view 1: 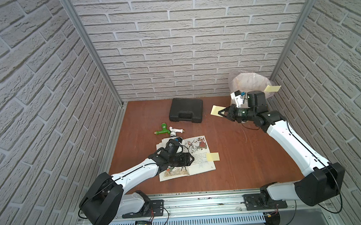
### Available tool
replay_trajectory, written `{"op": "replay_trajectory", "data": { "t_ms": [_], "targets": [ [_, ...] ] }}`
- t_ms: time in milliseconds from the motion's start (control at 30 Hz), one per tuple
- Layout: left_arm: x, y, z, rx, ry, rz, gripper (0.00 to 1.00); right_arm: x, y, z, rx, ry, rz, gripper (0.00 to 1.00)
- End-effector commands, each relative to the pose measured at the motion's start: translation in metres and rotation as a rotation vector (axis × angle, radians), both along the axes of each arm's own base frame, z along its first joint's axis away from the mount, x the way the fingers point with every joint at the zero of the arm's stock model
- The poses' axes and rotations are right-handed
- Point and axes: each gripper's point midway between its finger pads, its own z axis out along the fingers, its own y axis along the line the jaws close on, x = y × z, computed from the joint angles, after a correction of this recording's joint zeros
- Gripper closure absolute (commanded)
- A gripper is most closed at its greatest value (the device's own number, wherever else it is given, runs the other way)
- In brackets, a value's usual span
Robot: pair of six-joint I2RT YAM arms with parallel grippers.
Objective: Peel off the used sticky note
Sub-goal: Place the note in the trash bin.
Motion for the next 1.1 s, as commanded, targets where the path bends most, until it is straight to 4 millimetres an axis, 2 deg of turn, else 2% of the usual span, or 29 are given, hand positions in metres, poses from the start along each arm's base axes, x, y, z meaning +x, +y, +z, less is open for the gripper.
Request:
{"op": "replay_trajectory", "data": {
  "t_ms": [0, 233, 333, 733, 967, 1067],
  "targets": [
    [0.013, -0.013, 0.014, -0.038, -0.047, -0.032, 0.3, 0.003, -0.019, 0.036, 0.016, -0.082, -0.021, 0.95],
    [0.027, -0.029, 0.023, -0.051, -0.053, -0.069, 0.3, 0.036, -0.084, 0.075, 0.058, -0.145, -0.183, 0.96],
    [0.032, -0.035, 0.023, -0.055, -0.052, -0.08, 0.3, 0.051, -0.12, 0.082, 0.081, -0.145, -0.279, 0.96],
    [0.04, -0.043, 0.014, -0.071, -0.045, -0.087, 0.29, 0.105, -0.2, 0.071, 0.038, -0.086, -0.475, 0.91],
    [0.04, -0.043, 0.016, -0.075, -0.056, -0.086, 0.29, 0.124, -0.226, 0.057, -0.059, -0.018, -0.515, 0.85],
    [0.04, -0.042, 0.016, -0.073, -0.056, -0.085, 0.29, 0.128, -0.229, 0.053, -0.078, 0.005, -0.509, 0.75]
  ]
}}
